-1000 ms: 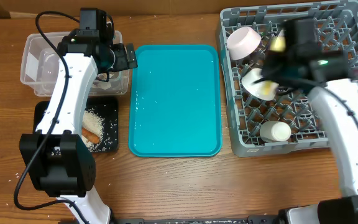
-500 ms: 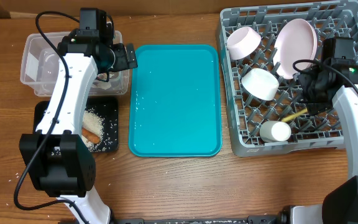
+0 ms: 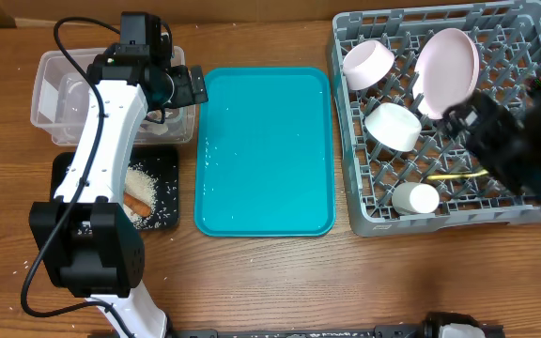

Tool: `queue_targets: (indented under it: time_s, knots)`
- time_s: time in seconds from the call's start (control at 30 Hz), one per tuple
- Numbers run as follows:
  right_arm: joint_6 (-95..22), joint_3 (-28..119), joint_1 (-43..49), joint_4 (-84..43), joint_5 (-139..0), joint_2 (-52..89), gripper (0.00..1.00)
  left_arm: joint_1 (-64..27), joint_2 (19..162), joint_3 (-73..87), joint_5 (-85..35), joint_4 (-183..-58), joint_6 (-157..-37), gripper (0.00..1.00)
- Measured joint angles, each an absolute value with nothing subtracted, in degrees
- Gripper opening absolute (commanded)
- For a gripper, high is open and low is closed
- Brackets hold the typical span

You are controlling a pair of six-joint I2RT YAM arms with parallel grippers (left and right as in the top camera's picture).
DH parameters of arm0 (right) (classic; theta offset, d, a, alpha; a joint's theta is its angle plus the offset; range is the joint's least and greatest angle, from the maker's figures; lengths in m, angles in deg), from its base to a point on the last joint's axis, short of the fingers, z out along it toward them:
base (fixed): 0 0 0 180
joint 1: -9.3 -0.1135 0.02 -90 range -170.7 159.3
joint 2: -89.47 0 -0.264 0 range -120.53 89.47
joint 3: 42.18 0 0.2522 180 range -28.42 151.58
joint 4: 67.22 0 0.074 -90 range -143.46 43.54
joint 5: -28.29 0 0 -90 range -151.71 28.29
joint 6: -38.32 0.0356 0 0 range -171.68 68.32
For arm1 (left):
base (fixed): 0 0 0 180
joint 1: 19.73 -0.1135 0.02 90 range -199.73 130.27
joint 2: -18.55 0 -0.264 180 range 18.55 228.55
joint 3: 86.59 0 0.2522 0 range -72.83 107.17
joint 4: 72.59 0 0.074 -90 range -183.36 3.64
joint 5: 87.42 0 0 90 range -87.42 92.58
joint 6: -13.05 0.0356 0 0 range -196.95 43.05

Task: Sort waste into correct bins and load items into the dishwasher

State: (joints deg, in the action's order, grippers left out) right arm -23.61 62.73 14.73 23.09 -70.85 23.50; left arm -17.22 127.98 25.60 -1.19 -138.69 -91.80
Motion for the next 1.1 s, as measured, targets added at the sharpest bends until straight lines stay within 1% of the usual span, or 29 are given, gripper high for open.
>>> queue_targets:
  time_s: [0.13, 0.2, 0.33, 0.47, 0.57, 0.67, 0.87, 1.1]
  knots:
    - [-25.9, 63.1, 14.8, 30.4, -71.3, 32.2, 1.0, -17.2, 128.0, 25.6, -1.2, -138.7, -91.8, 1.0]
    - [-26.6, 63.1, 14.8, 34.6, -68.6, 36.1, 1.0, -17.2, 128.0, 25.6, -1.2, -138.7, -91.8, 1.0]
    - [-27.1, 63.1, 14.8, 36.9, -62.8, 41.3, 1.0, -17.2, 128.0, 25.6, -1.2, -138.7, -91.8, 1.0]
    - [-27.4, 62.4, 14.8, 35.4, -59.1, 46.7, 1.0, -17.2, 128.0, 25.6, -1.2, -138.7, -91.8, 1.0]
    - [-27.9, 57.7, 14.8, 27.8, -58.3, 50.6, 1.0, -17.2, 128.0, 25.6, -1.2, -138.7, -91.8, 1.0]
    - [-28.4, 49.1, 14.8, 18.4, -58.3, 56.6, 1.0, -17.2, 128.0, 25.6, -1.2, -138.7, -91.8, 1.0]
    - [-28.9, 25.4, 14.8, -3.1, -58.5, 69.3, 1.0, -17.2, 128.0, 25.6, -1.2, -138.7, -91.8, 1.0]
    - [-29.2, -3.6, 14.8, -30.8, -62.3, 77.0, 1.0, -17.2, 128.0, 25.7, -1.2, -138.7, -91.8, 1.0]
